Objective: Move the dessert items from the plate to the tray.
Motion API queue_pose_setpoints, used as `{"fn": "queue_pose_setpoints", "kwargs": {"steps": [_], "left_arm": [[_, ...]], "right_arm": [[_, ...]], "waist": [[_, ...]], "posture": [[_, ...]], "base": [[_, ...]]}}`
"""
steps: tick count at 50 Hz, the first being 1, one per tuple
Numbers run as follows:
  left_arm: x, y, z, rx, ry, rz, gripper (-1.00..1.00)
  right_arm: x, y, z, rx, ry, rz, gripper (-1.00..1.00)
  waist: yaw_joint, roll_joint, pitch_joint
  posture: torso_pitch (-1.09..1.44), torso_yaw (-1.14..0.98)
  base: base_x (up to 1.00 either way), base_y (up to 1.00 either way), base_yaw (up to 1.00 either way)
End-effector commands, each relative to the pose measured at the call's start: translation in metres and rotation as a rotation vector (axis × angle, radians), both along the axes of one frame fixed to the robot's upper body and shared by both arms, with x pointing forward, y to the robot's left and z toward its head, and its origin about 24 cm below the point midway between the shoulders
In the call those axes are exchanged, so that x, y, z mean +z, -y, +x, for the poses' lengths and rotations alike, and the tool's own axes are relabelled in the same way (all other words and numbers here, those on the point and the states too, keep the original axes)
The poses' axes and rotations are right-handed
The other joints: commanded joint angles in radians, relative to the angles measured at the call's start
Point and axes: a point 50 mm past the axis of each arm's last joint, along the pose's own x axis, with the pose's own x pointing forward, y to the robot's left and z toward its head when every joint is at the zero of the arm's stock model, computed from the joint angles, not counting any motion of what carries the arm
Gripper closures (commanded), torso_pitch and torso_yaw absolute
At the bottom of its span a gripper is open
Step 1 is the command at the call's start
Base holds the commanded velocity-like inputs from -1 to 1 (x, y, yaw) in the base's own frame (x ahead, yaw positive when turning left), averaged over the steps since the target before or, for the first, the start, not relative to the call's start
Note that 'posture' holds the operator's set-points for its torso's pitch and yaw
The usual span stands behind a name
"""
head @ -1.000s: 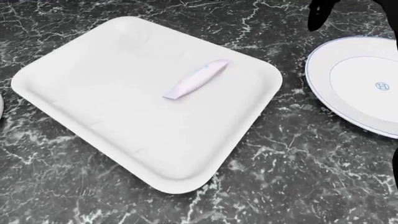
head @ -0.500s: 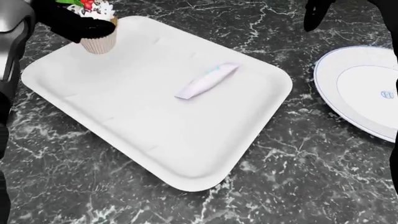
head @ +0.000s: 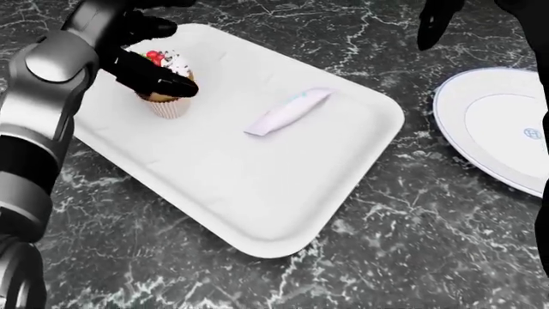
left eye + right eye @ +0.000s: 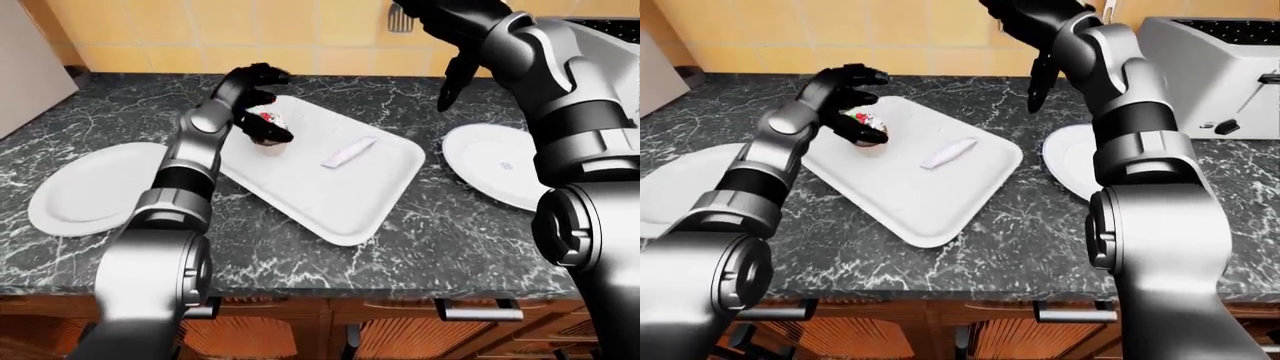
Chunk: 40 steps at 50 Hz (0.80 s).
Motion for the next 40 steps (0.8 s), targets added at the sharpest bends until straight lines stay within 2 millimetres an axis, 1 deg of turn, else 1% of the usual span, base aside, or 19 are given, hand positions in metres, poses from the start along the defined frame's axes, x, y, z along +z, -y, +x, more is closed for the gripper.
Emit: {"fn": "queue_pose_setpoints", "kwargs": {"steps": [1, 6, 10, 16, 19, 22, 26, 28, 32, 35, 37, 40], "left_arm": [[0.032, 0.002, -0.001, -0.011, 0.117, -0.007, -1.00], [0.035, 0.001, -0.001, -0.011, 0.121, -0.005, -1.00], [0.043, -0.002, -0.002, 0.001, 0.138, -0.008, -1.00], [0.062, -0.010, -0.005, 0.014, 0.183, -0.026, -1.00], [0.078, -0.024, -0.010, 0.037, 0.229, -0.032, -1.00], [0.088, -0.039, -0.019, 0.059, 0.254, -0.030, -1.00], [0.090, -0.060, -0.039, 0.098, 0.272, -0.021, -1.00], [0.093, -0.066, -0.050, 0.121, 0.282, -0.021, -1.00], [0.094, -0.070, -0.067, 0.133, 0.290, -0.005, -1.00], [0.096, -0.081, -0.079, 0.165, 0.300, 0.005, -1.00], [0.094, -0.087, -0.086, 0.177, 0.302, 0.012, -1.00], [0.090, -0.101, -0.097, 0.201, 0.306, 0.015, -1.00]], "right_arm": [[0.028, -0.002, -0.007, 0.014, 0.102, 0.026, -1.00], [0.029, -0.002, -0.008, 0.012, 0.104, 0.023, -1.00], [0.030, -0.002, -0.008, 0.013, 0.105, 0.024, -1.00], [0.031, -0.001, -0.009, 0.013, 0.105, 0.026, -1.00], [0.032, 0.007, -0.010, -0.009, 0.110, 0.031, -1.00], [0.036, 0.015, -0.013, -0.024, 0.115, 0.040, -1.00], [0.037, 0.024, -0.016, -0.047, 0.118, 0.050, -1.00], [0.038, 0.028, -0.018, -0.058, 0.120, 0.052, -1.00], [0.040, 0.042, -0.024, -0.092, 0.133, 0.062, -1.00], [0.040, 0.053, -0.029, -0.118, 0.136, 0.073, -1.00], [0.038, 0.057, -0.031, -0.126, 0.136, 0.080, -1.00], [0.037, 0.064, -0.036, -0.142, 0.135, 0.091, -1.00]], "waist": [[0.000, 0.000, -0.036], [0.000, 0.002, -0.038], [-0.001, 0.003, -0.039], [-0.003, 0.006, -0.039], [-0.005, 0.009, -0.038], [-0.007, 0.012, -0.037], [-0.010, 0.020, -0.033], [-0.012, 0.025, -0.031], [-0.011, 0.028, -0.029], [-0.009, 0.027, -0.027], [-0.009, 0.027, -0.026], [-0.009, 0.028, -0.025]], "posture": [[0.00, 0.00], [0.00, 0.00], [0.00, 0.00], [0.00, 0.00], [0.00, 0.00], [0.00, 0.00], [0.00, 0.00], [0.00, 0.00], [0.00, 0.00], [0.00, 0.00], [0.00, 0.00], [0.00, 0.00]], "base": [[0.00, 0.00, 0.00], [0.00, 0.00, 0.00], [0.00, 0.00, 0.00], [0.00, 0.00, 0.00], [0.00, 0.00, 0.00], [0.00, 0.00, 0.00], [0.00, 0.00, 0.00], [0.00, 0.00, 0.00], [0.00, 0.00, 0.00], [0.00, 0.00, 0.00], [0.00, 0.00, 0.00], [0.00, 0.00, 0.00]]}}
